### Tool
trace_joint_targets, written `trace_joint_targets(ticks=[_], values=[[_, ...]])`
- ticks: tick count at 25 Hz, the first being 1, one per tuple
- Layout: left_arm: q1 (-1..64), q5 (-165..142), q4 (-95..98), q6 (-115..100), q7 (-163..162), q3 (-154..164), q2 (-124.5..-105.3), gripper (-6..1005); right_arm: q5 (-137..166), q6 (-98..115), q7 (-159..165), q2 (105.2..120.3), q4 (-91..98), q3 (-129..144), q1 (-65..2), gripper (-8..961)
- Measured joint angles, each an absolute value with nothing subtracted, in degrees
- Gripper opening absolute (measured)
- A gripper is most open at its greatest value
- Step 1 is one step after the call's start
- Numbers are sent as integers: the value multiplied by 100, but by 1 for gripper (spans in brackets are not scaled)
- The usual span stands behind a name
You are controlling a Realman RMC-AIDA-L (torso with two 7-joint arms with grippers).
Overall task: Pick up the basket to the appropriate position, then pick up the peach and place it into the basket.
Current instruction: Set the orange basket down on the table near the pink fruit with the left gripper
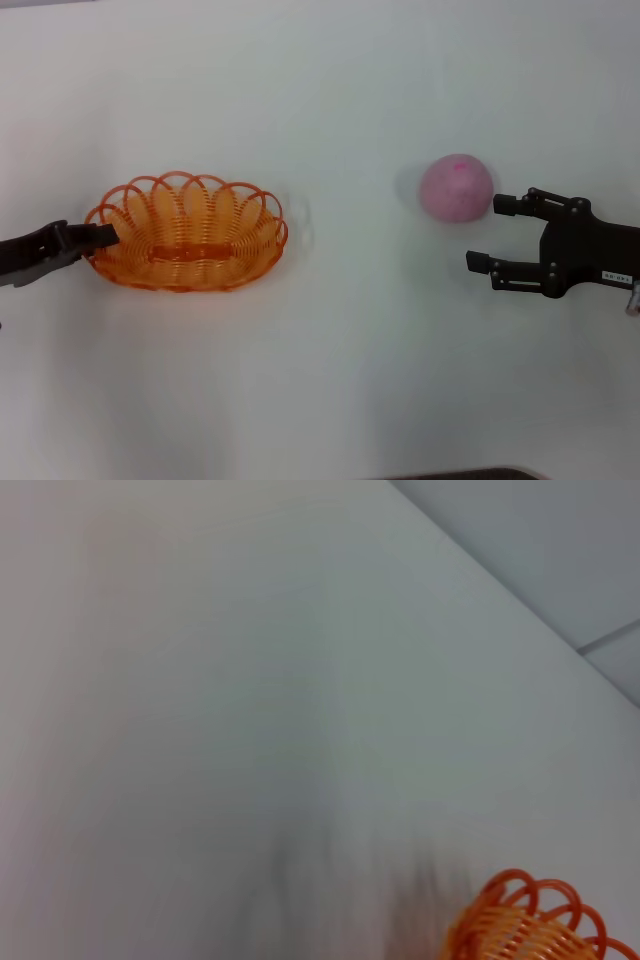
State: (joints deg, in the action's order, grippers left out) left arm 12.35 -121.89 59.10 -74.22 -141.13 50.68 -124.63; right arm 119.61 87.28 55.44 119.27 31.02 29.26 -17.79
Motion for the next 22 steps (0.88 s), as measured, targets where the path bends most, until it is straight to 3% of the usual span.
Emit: trace_joint_targets(ticks=[4,14,22], values=[[1220,-12186,5856,-7423,-14114,5055,-12463,266,11961,8728,5533,11926,3102,2913,-1769,893],[1223,-12198,5872,-7644,-14056,4846,-12459,287,11962,8728,5540,11926,3103,2929,-1773,893],[1373,-12379,6018,-8217,-13277,4151,-12376,503,11961,8852,5586,11916,3103,2895,-1798,894]])
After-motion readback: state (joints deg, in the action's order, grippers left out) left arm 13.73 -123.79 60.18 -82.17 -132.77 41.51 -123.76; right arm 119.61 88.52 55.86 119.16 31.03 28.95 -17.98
